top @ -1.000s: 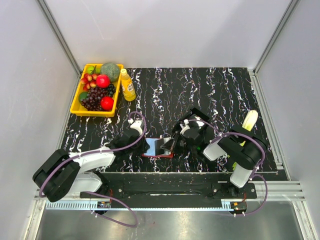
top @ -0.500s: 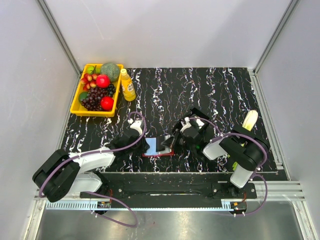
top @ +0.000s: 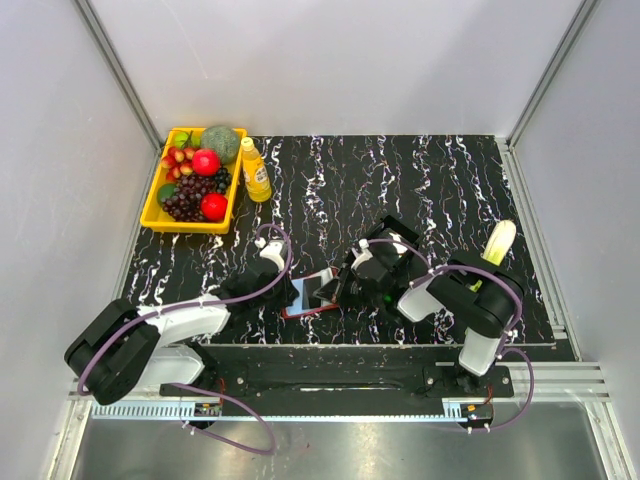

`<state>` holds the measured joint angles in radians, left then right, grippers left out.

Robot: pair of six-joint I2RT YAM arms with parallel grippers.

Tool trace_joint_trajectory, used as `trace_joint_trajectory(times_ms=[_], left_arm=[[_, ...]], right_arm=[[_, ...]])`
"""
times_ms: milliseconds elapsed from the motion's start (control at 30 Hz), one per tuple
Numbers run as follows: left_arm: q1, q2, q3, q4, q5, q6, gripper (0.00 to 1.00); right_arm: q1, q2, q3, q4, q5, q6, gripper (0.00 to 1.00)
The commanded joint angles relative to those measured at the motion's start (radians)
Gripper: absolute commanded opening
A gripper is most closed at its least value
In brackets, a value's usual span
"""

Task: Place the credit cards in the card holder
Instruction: Insert the credit card into the card holder.

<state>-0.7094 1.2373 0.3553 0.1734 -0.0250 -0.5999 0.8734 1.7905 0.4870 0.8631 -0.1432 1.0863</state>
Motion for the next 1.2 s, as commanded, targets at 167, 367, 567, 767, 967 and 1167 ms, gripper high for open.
trace_joint_trajectory(times_ms=[167,367,567,767,967,1167], left_arm=[[0.004,-0.032,-0.021,-0.018,-0.059,-0.009,0.03],[0.005,-0.007,-0.015,-0.011,-0.056,-0.015,0.02],[0.005,-0.002,-0.021,0.006,-0.041,-0.012,0.02],[0.004,0.002,-0.018,0.015,-0.035,-0.009,0.02],[0.004,-0.005,-0.019,0.008,-0.041,-0.011,0.02],[0.005,-0.094,-0.019,-0.070,-0.096,-0.005,0.04]], right_arm=[[0.012,-0.106,-0.011,-0.165,0.030,-0.039,0.00],[0.010,-0.117,-0.007,-0.210,0.005,-0.048,0.00],[0.012,-0.054,0.024,-0.184,-0.070,-0.051,0.00],[0.009,-0.002,0.076,-0.173,-0.113,-0.049,0.00],[0.010,0.020,0.076,-0.159,-0.115,-0.019,0.11],[0.007,-0.069,0.048,-0.257,-0.030,-0.060,0.28]])
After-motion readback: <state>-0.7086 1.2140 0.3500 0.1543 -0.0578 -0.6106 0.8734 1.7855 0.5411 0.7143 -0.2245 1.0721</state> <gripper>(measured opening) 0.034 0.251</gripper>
